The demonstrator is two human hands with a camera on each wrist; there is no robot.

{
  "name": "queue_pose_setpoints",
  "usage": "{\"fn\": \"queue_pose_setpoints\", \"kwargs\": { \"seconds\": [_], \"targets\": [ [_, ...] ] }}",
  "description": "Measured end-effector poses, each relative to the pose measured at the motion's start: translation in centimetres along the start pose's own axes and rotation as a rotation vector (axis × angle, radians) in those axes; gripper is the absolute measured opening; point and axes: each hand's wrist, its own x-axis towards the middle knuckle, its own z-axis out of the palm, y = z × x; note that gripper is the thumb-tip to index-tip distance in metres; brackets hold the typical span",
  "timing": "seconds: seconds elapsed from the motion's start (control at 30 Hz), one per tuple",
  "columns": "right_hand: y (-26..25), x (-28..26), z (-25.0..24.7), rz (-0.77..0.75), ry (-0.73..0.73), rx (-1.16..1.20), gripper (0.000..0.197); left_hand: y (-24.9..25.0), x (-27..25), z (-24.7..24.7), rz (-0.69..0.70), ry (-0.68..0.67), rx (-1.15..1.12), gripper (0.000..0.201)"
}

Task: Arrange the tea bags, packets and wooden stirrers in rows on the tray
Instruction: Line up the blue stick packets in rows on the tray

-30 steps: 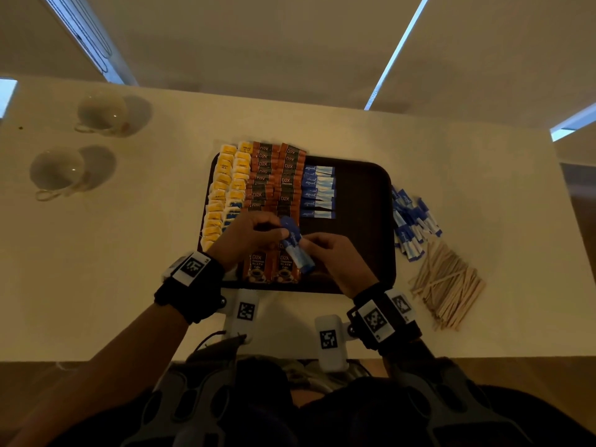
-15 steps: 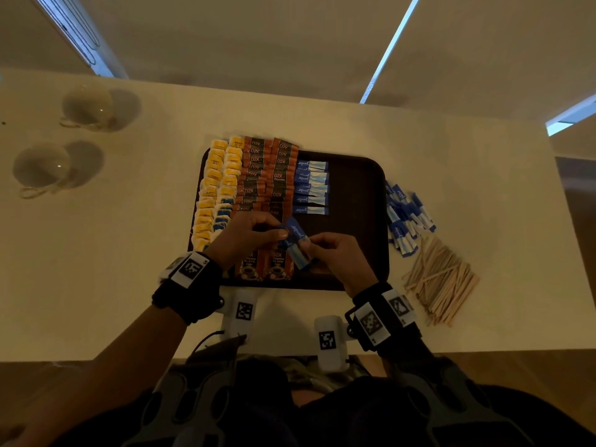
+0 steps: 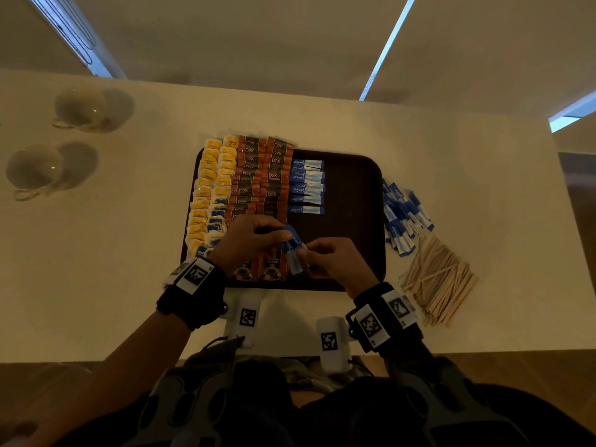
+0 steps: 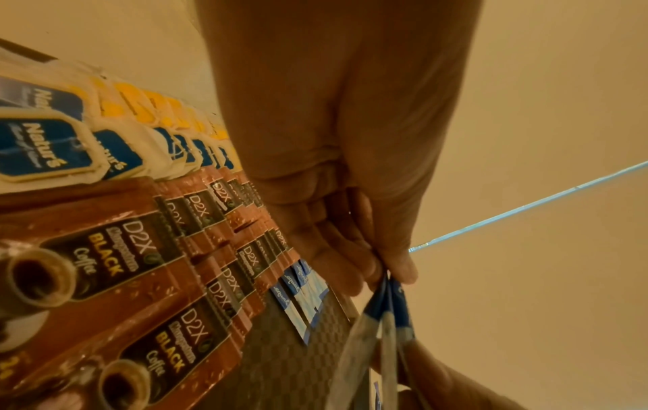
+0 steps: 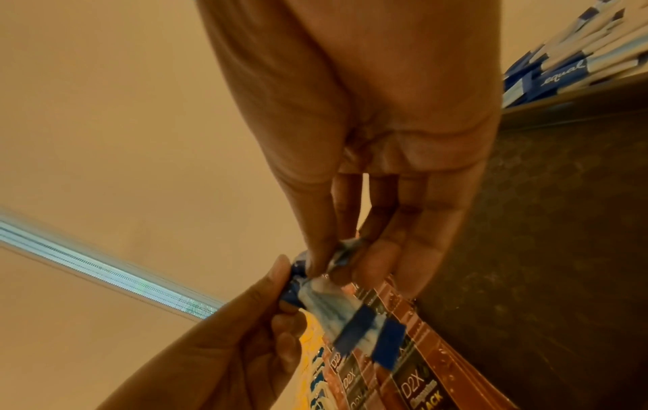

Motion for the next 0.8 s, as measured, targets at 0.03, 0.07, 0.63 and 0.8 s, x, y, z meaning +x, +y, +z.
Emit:
{"fn": "queue_pose_setpoints", "kwargs": {
  "seconds": [0.03, 0.07, 0.63, 0.8],
  "targets": [
    [0.1, 0.1, 0.0, -0.005, 0.000, -0.018, 0.010, 0.0, 0.1, 0.2, 0.013, 0.017, 0.022, 0.014],
    [0.1, 0.2, -0.1, -0.007, 0.005, -0.033, 0.011, -0.1, 0.2, 0.5, 0.021, 0.034, 0.043, 0.013],
    [1.5, 2.0, -0.6, 0.175, 0.211, 0.459, 0.025, -1.0, 1.9, 3.5, -0.113, 0.272, -0.152, 0.011],
    [1.5, 2.7, -1.4, 0.210, 0.172, 0.608, 0.015, -0.6, 2.6, 4.0, -0.102, 0.311, -0.157, 0.012]
  ]
}}
